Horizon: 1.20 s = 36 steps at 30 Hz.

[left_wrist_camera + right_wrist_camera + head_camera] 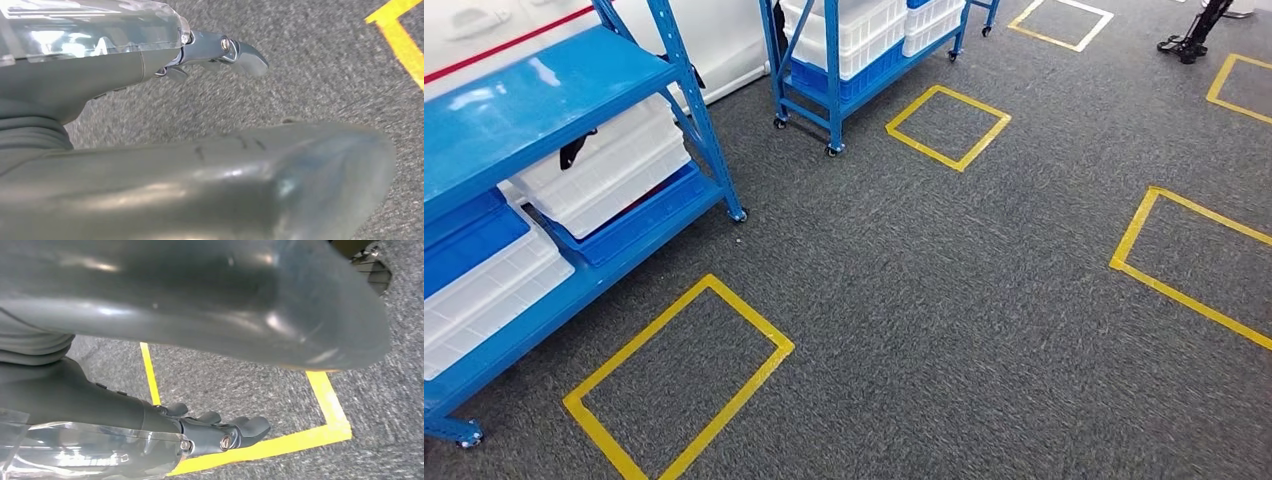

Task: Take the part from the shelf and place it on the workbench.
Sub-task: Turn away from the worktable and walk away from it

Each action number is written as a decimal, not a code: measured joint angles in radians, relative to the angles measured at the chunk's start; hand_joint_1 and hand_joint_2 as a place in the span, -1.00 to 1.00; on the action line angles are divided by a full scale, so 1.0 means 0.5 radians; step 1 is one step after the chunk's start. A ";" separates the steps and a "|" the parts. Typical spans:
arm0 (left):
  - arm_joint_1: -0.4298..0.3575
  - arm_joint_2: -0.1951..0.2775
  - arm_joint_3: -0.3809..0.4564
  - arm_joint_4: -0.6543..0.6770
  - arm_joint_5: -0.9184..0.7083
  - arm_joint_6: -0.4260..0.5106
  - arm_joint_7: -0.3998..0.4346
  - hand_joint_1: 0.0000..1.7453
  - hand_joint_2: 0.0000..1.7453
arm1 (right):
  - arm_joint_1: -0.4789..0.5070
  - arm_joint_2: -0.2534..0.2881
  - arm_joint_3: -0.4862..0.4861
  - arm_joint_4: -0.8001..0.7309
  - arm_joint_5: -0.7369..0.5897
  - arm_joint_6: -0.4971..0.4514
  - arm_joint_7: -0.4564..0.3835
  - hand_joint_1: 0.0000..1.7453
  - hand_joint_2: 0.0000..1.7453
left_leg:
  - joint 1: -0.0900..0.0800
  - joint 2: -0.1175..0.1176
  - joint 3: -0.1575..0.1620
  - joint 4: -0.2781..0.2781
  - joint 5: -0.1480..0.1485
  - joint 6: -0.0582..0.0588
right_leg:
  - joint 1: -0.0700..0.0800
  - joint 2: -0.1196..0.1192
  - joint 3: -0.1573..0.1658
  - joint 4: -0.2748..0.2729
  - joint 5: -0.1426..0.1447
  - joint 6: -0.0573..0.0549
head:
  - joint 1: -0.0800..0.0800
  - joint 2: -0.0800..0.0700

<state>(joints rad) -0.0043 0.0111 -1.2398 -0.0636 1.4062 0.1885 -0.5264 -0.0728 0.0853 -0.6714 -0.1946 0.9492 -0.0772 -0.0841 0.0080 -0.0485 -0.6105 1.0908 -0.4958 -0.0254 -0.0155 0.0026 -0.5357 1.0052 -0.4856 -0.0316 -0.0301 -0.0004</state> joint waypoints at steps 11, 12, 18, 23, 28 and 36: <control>-0.005 0.054 -0.011 0.000 -0.007 -0.035 0.036 -1.00 -1.00 | 0.007 0.014 0.000 0.002 0.011 0.013 -0.022 -1.00 -1.00 | -0.023 0.224 0.159 -0.191 0.048 0.039 | 0.036 -0.263 0.016 0.009 -0.019 0.029 | 0.000 0.000; -0.001 0.055 -0.012 0.000 -0.007 -0.036 0.036 -1.00 -1.00 | 0.003 0.014 0.000 0.002 0.011 0.013 -0.023 -1.00 -1.00 | -0.018 0.201 0.161 -0.198 0.055 0.050 | 0.036 -0.273 0.020 0.009 -0.021 0.041 | 0.000 0.000; -0.010 0.057 -0.025 0.000 -0.008 -0.042 0.041 -1.00 -1.00 | 0.011 0.014 0.000 0.003 0.009 0.014 -0.027 -1.00 -1.00 | 0.003 0.062 0.148 -0.222 0.096 0.092 | 0.009 -0.017 -0.188 0.481 -0.289 0.091 | 0.001 0.000; 0.002 0.057 -0.044 0.000 -0.043 -0.052 0.050 -1.00 -1.00 | 0.021 0.013 -0.004 0.003 -0.031 0.008 -0.024 -1.00 -1.00 | 0.009 -0.053 0.140 -0.198 0.093 0.079 | -0.014 0.029 -0.112 0.298 -0.108 0.094 | 0.001 0.000; 0.012 0.059 -0.070 0.000 -0.065 -0.055 0.053 -1.00 -1.00 | 0.023 0.014 -0.013 0.005 -0.058 0.006 -0.023 -1.00 -1.00 | 0.009 -0.159 0.102 -0.177 0.097 0.014 | -0.015 0.106 -0.011 0.050 -0.022 0.067 | 0.000 0.000; 0.020 0.056 -0.091 0.009 -0.082 -0.084 0.046 -1.00 -1.00 | 0.039 0.019 -0.028 0.005 -0.064 0.007 -0.022 -1.00 -1.00 | 0.011 0.083 -0.152 0.393 -0.175 -0.026 | 0.008 -0.115 -0.015 0.031 -0.014 -0.009 | -0.001 0.000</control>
<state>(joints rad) 0.0056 0.0393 -1.2852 -0.0590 1.3650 0.1466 -0.5036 -0.0532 0.0946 -0.6854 -0.1919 0.9174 -0.0739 -0.0953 0.0136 -0.0070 -0.6864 1.2870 -0.5833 -0.0384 -0.0115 -0.0551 -0.5434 1.0206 -0.4927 -0.0360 -0.0305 -0.0004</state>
